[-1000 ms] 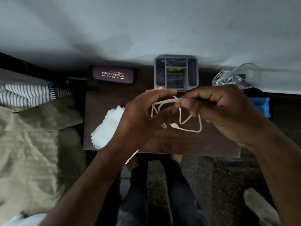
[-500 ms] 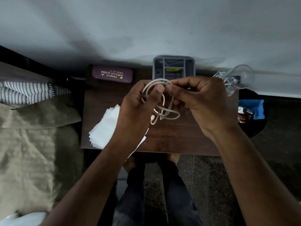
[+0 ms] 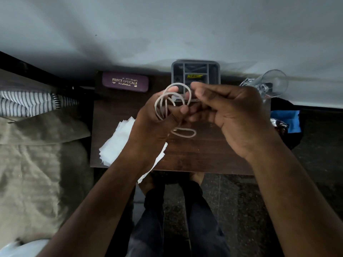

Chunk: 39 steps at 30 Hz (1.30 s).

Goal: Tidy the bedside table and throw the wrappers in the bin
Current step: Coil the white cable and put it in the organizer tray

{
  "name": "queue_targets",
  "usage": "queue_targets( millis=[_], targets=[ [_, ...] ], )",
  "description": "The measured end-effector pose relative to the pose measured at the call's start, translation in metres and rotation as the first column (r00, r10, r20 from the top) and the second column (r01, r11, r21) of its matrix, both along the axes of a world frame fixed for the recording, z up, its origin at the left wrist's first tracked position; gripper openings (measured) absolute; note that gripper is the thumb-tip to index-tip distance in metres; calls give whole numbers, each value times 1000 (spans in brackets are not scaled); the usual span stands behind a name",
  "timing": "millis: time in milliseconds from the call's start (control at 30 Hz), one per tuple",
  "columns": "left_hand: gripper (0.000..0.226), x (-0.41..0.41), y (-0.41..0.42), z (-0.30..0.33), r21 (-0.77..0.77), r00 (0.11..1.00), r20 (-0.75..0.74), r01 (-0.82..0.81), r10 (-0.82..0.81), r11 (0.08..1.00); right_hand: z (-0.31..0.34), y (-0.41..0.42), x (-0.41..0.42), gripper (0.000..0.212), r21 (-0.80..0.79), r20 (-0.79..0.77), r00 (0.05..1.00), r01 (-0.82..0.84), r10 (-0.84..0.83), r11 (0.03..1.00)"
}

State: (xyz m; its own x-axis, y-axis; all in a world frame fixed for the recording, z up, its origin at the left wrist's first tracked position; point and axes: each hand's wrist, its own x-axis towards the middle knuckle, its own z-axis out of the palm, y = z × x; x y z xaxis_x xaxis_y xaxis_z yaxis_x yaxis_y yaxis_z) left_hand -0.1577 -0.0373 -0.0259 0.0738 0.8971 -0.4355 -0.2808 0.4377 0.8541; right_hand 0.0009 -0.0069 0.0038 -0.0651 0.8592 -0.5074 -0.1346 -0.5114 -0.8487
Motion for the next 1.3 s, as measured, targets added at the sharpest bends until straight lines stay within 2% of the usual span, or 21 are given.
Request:
queue_targets(
  millis=[67,100,200,267,333,367,433,500,600,667,800,900,1000,1133,1200,1267,1300],
  targets=[
    [44,0,3,0,17,1000,-5,-31,31,999,-5,-2,15,39,38,146,988,-64,58,997],
    [45,2,4,1,16,999,12,-38,38,999,-8,-5,23,56,43,229,963,-154,140,987],
    [39,8,5,9,-42,984,178,-17,25,999,-14,-17,29,112,-5,402,792,-500,460,866],
    [31,13,2,16,-93,960,279,32,-5,995,-23,-23,27,130,6,424,743,-575,519,818],
    [47,17,0,22,-146,944,329,77,-25,986,-31,-22,25,134,-3,332,781,-559,528,829],
    [55,18,-1,23,-158,935,352,94,-33,983,-34,-21,26,133,-24,252,812,-539,527,842],
    [53,16,0,20,-175,923,383,92,-19,980,-33,-16,32,119,-52,67,871,-484,486,874],
    [46,12,3,15,-211,941,339,54,21,976,-26,-12,36,86,-4,-35,917,-397,397,918],
    [36,8,5,5,-228,973,223,-1,54,974,-21,-10,34,42,128,91,952,-302,292,945],
    [36,8,6,4,-237,980,183,-32,77,971,-22,-10,27,28,182,243,943,-273,226,945],
    [30,16,8,5,-165,984,175,-9,38,986,-21,-4,12,20,334,515,853,-285,79,899],
    [32,24,12,5,-188,975,219,15,27,982,-25,0,0,16,425,553,833,-260,-21,867],
    [38,29,15,7,-246,975,217,0,55,969,-28,0,-8,17,451,573,817,-247,-66,858],
    [37,27,17,6,-211,977,210,0,46,978,-35,4,5,19,409,660,751,-354,-5,841],
    [35,28,19,4,-170,979,198,-16,50,985,-38,-2,12,25,417,593,805,-265,-39,869],
    [36,30,23,4,-142,983,170,-38,63,989,-37,-16,10,22,370,494,853,-33,-167,929],
    [36,29,26,4,-132,985,157,-48,68,990,-35,-25,5,18,282,460,855,116,-241,952]
  ],
)
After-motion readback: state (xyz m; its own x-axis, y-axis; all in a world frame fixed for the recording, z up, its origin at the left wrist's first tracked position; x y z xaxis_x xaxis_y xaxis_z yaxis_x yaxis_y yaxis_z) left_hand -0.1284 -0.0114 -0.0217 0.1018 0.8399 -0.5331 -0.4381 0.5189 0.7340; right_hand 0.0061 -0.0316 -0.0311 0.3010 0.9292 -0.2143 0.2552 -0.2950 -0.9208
